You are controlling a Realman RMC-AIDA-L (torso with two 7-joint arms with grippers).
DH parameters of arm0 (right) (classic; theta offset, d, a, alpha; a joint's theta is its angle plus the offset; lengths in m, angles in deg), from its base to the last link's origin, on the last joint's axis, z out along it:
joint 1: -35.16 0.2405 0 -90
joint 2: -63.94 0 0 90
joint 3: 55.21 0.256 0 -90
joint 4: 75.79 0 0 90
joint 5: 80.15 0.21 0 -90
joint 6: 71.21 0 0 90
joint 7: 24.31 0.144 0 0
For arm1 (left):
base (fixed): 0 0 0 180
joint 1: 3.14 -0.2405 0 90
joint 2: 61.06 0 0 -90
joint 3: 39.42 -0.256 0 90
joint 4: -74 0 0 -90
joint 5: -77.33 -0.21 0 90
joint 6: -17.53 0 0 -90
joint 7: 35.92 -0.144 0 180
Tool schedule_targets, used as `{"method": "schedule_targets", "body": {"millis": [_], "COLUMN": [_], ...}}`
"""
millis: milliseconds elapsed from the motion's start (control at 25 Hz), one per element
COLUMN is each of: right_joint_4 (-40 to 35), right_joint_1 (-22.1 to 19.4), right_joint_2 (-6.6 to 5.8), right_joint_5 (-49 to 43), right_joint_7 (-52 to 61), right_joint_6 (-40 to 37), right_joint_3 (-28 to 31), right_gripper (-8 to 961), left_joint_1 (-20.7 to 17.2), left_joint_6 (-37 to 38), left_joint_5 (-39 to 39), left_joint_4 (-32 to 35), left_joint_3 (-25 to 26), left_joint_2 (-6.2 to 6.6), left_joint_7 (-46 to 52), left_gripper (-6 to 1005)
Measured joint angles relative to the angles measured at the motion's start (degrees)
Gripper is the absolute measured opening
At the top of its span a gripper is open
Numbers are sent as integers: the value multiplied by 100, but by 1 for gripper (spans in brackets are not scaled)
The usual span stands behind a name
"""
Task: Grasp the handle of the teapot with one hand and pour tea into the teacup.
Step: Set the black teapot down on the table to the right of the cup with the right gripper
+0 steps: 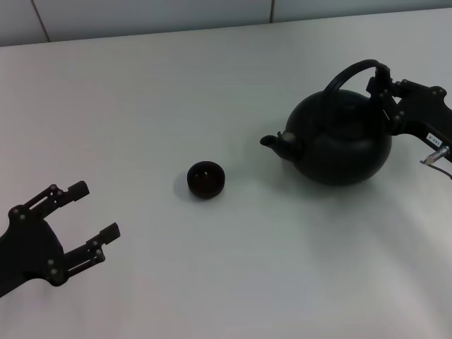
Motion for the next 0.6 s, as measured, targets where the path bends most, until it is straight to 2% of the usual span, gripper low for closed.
{"method": "schedule_targets", "body": {"millis": [600], "right_joint_4": [8], "right_joint_1": [67], "right_joint_2": [-22], "right_joint_5": [-80], "right_joint_7": [-159], "right_joint_6": [116], "right_joint_3": [7], "right_gripper": [127], "left_joint_1": [14], "left_joint_6": [3], "left_joint_5": [0], "left_joint_4": [0], "left_joint_3": [27], "left_joint_2": [0], "left_joint_7": [0], "left_gripper": [796]}}
